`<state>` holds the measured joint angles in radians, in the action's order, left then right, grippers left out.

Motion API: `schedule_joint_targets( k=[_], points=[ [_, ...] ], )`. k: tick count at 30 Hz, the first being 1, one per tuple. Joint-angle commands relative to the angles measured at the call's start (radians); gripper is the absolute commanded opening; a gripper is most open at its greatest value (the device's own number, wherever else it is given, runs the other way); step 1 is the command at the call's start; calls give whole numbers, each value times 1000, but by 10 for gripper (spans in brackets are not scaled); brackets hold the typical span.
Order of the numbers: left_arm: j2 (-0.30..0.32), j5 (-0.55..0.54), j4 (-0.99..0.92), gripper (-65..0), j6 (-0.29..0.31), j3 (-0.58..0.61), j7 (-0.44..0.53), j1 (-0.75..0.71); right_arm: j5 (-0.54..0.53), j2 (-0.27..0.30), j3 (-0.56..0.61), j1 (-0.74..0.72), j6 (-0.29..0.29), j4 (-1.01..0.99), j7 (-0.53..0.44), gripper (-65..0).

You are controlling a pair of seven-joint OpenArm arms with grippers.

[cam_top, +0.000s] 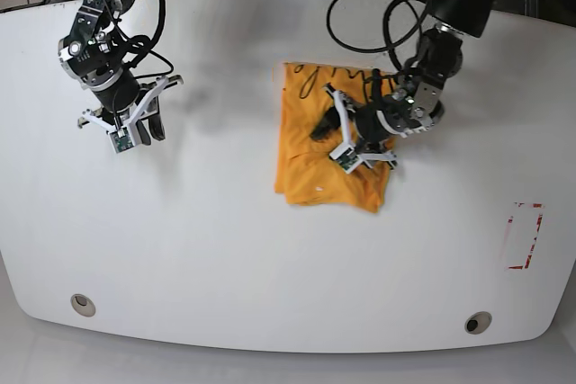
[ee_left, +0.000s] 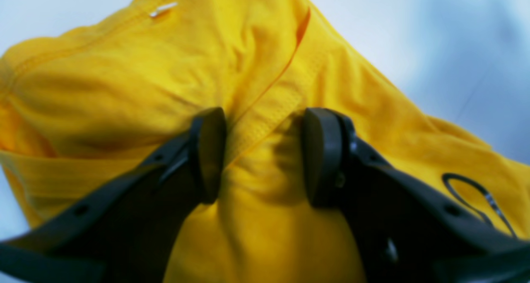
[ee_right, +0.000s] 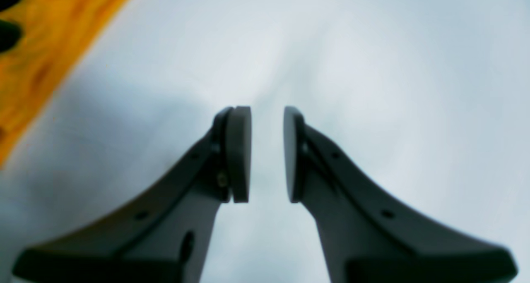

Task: Layout the t-shirt on the table in an organized manner, then fold the t-shirt properly
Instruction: 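Drag the folded shirt with the left gripper to the table's edge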

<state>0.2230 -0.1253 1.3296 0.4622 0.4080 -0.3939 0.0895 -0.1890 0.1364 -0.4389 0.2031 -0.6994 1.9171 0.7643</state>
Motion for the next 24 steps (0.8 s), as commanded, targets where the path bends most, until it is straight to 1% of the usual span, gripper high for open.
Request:
schedule_joint_targets(
  k=[1,6,10,13,17,24],
  points=[
    [83,100,0,-375,16,-53,-204,-32,-23,9,-4,-9,1,20,-21,-518],
    [172,103,12,-375,123,-149,-218,-35,-23,9,-4,-9,1,20,-21,-518],
    [249,103,12,-375,174,-220,-218,-53,-23,9,-4,-9,1,20,-21,-518],
    [298,103,11,-375,200,-263,-218,-61,-25,10,-4,-9,1,20,-21,-518],
    [349,103,9,-375,236,-320,-218,-79,-25,12,-4,-9,1,22,-21,-518],
    [442,103,-20,-375,236,-439,-214,-135,-25,13,-5,-9,1,22,-21,-518]
  ],
)
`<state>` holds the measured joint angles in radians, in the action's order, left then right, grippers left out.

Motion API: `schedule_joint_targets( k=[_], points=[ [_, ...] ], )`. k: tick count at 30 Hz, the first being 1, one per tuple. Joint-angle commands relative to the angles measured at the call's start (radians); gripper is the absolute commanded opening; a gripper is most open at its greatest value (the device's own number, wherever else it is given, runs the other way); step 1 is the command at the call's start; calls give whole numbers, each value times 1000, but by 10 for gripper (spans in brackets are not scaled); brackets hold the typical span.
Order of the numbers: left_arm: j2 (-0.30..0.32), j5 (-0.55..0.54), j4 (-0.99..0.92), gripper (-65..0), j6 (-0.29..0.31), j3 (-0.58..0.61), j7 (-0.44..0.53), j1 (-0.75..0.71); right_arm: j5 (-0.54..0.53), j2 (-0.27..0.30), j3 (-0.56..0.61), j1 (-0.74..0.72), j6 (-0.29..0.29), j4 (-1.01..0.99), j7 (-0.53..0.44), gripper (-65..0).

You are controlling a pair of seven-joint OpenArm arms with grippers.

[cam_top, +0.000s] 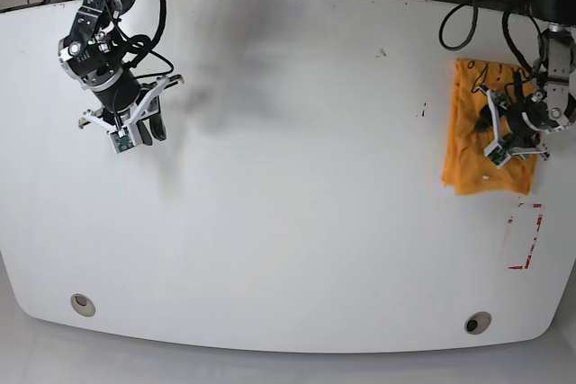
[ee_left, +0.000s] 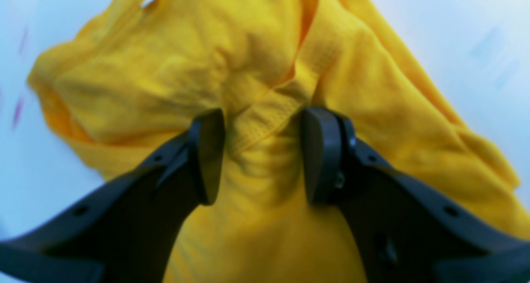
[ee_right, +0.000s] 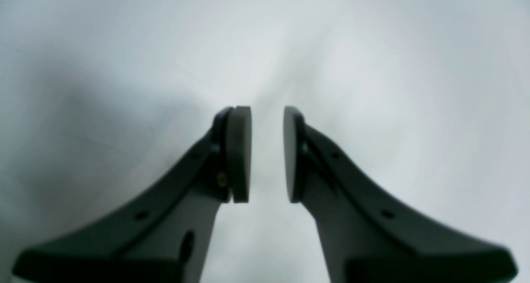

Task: Layout the t-shirt on the table in an organized manner, then fold the t-shirt properly
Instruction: 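Drag the folded shirt with the left gripper to the table's edge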

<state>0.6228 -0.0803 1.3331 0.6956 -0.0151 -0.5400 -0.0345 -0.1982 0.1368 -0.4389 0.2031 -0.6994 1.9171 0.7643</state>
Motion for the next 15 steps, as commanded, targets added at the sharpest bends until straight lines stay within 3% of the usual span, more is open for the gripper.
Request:
schedule_joint_targets(
  k=[1,15],
  points=[
    [52,58,-36,-375,3,-30,-68,-12,-16,13,-7,-9,1,22,-21,-518],
    [176,55,-197,-375,3,-147,16,-14,-16,13,-38,8,1,23,-21,-518]
  ],
)
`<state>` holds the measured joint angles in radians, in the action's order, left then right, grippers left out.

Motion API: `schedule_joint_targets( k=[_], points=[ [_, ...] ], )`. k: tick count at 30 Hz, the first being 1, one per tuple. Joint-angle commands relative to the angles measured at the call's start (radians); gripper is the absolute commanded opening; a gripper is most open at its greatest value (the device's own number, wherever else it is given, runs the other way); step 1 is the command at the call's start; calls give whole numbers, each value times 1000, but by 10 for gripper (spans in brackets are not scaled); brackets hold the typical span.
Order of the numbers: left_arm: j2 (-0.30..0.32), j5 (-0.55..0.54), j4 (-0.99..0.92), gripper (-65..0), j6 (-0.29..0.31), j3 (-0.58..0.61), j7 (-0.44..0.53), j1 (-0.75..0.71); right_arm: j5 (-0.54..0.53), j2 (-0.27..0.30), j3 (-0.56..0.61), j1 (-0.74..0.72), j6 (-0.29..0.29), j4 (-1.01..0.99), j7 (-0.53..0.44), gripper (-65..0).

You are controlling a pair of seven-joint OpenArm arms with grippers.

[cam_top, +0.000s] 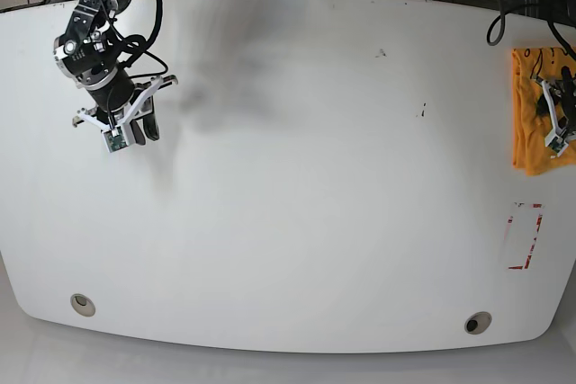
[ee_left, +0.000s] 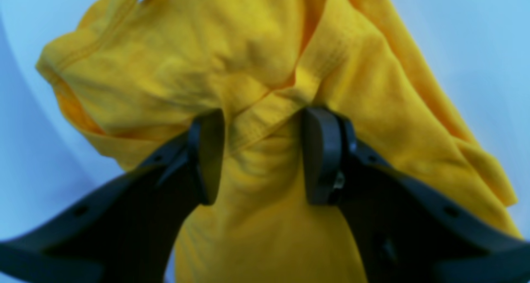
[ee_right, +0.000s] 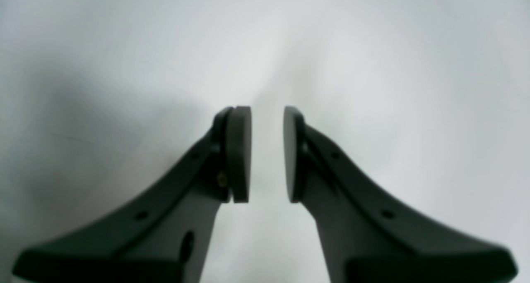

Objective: Layout the t-shirt on the table in an organized manner, then fold the t-shirt properly

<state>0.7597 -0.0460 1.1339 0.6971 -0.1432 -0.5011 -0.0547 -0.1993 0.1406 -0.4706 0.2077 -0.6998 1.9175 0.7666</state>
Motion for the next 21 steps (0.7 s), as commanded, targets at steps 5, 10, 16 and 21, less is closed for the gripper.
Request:
schedule_joint_targets(
  k=[5,10,16,21],
  points=[
    [44,21,48,-375,1,-92,-29,6,-9,6,-4,9,2,35,-23,-518],
    [33,22,189,-375,1,-128,-77,6,-7,1,2,20,2,35,-25,-518],
    [-76,28,441,-375,1,-131,-163,25,10,3,2,-6,2,33,-26,-515],
    [-233,84,556,-375,1,-134,-113,62,162,-5,62,-15,2,46,-58,-518]
  ],
)
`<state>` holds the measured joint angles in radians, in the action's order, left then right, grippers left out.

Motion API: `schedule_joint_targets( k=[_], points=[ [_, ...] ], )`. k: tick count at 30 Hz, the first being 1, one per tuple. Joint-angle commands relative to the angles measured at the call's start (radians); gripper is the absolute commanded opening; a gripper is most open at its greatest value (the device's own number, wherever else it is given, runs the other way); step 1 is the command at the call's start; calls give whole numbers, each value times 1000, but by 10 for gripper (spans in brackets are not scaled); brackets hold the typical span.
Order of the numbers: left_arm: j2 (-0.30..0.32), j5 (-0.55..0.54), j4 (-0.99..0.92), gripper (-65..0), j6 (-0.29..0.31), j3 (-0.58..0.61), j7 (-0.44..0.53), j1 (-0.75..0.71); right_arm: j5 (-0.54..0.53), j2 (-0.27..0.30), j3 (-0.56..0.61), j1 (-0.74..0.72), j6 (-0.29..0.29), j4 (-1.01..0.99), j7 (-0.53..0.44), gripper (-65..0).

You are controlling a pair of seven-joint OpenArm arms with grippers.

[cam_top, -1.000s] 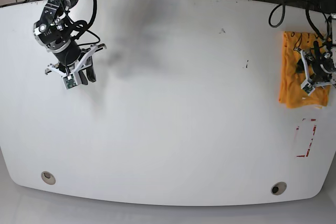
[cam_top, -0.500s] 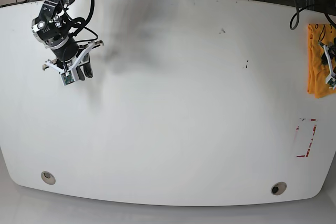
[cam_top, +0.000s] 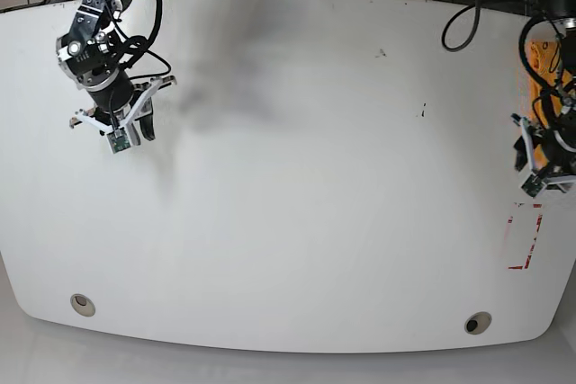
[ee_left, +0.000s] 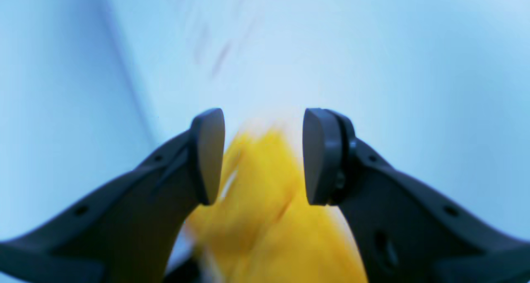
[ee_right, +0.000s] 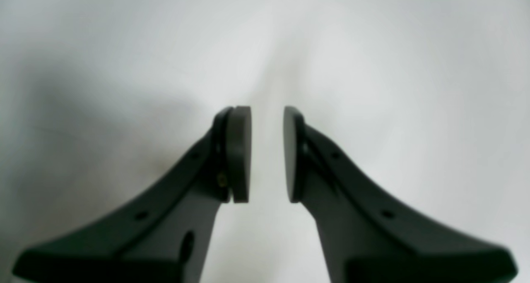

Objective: Layout the t-shirt on the table in an organized manner, then fold the t-shirt properly

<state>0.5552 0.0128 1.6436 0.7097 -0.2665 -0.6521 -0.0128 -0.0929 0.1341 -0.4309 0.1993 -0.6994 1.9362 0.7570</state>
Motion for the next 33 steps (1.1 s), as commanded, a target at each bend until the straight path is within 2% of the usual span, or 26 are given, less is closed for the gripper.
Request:
schedule_joint_targets(
  k=[1,2,4,5,8,11,16,18,21,24,33],
  points=[
    [-53,34,56,-375,-12,-7,58,18,80,0,34,-7,1,27,-70,-518],
    [-93,43,65,-375,-12,-6,102,18,115,-1,43,-4,1,27,-113,-518],
    [-149,48,66,-374,-65,-6,177,18,155,-15,45,-1,1,21,-187,-518],
    [-195,51,65,-372,-106,-6,245,14,189,-31,43,1,1,2,-251,-518],
    [-295,57,36,-372,-178,-4,395,-2,236,-46,20,2,1,-45,-386,-520],
    [-380,57,-3,-374,-258,-6,521,-25,252,-57,-19,2,1,-120,-517,-520],
    [-459,57,-3,-375,-411,-4,633,-123,253,-50,-38,47,1,-237,-699,-520],
    [-475,57,14,-375,-444,-4,650,-161,252,-49,-42,78,1,-257,-752,-520],
    [-498,54,66,-375,-453,-3,654,-256,250,-52,-46,151,34,-269,-825,-520],
    [-510,54,126,-375,-453,14,654,-367,223,-55,-46,237,39,-268,-864,-520],
    [-513,48,283,-375,-453,63,656,-734,55,-47,-46,506,39,-203,-858,-520]
  ],
)
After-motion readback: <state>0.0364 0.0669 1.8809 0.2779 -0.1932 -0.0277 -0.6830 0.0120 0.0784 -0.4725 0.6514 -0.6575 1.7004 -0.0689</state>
